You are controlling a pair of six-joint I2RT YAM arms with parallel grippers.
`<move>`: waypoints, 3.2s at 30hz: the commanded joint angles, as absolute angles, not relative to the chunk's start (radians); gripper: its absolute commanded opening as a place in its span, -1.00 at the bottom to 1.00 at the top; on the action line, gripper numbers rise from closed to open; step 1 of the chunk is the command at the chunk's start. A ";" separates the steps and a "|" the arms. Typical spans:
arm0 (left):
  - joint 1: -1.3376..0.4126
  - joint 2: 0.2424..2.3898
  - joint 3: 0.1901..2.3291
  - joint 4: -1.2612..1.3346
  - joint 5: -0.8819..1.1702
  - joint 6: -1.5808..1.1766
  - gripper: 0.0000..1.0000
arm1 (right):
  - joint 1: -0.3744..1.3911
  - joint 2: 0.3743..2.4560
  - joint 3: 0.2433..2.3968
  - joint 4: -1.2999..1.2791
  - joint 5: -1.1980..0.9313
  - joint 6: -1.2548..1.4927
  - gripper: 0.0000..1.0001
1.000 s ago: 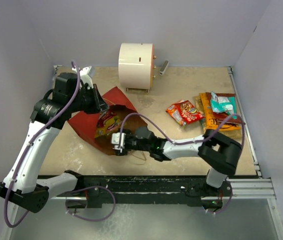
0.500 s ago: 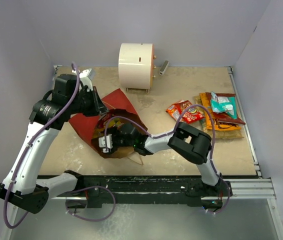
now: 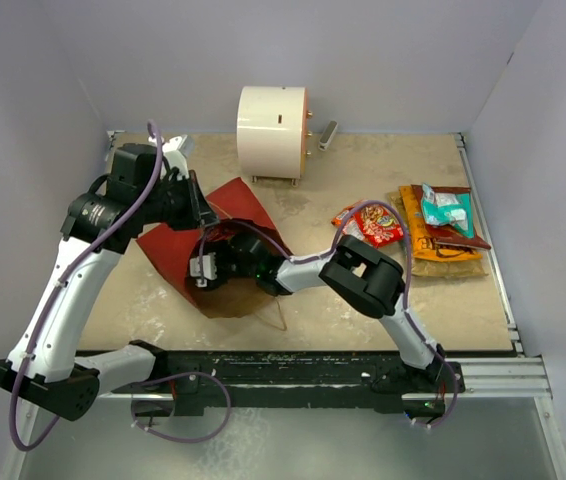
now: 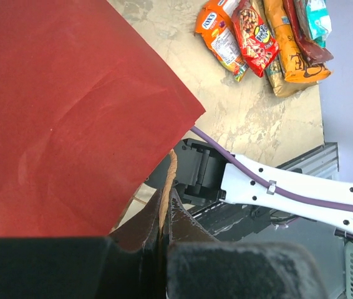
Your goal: Take the snacks out of the paper bag
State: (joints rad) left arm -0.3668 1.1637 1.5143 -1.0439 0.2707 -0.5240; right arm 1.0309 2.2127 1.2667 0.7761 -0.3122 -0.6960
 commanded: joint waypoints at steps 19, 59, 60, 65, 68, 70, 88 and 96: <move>-0.362 1.140 1.553 -1.005 0.260 -0.513 -1.00 | 1.031 2.064 1.239 0.651 -0.356 -0.722 -0.85; -0.363 1.137 1.420 -0.810 0.221 -0.585 -1.00 | 1.040 0.863 0.674 0.111 0.291 -0.211 -1.00; -0.363 1.138 1.424 -0.816 0.219 -0.581 -1.00 | 1.040 0.857 0.679 0.123 0.321 -0.245 -1.00; -0.362 1.143 1.428 -0.821 0.219 -0.576 -1.00 | 1.024 0.828 0.645 0.323 0.504 -0.285 -1.00; -0.363 1.141 1.425 -0.820 0.219 -0.577 -1.00 | 0.971 0.837 0.642 0.393 0.506 -0.192 -1.00; -0.363 1.136 1.423 -0.824 0.217 -0.577 -1.00 | 0.929 0.856 0.647 0.402 0.513 -0.103 -1.00; -0.362 1.105 1.411 -0.848 0.221 -0.580 -1.00 | 0.507 1.049 0.717 0.094 0.558 0.392 -1.00; -0.362 1.119 1.422 -0.847 0.233 -0.572 -1.00 | 0.327 1.182 0.786 0.072 0.493 0.418 -1.00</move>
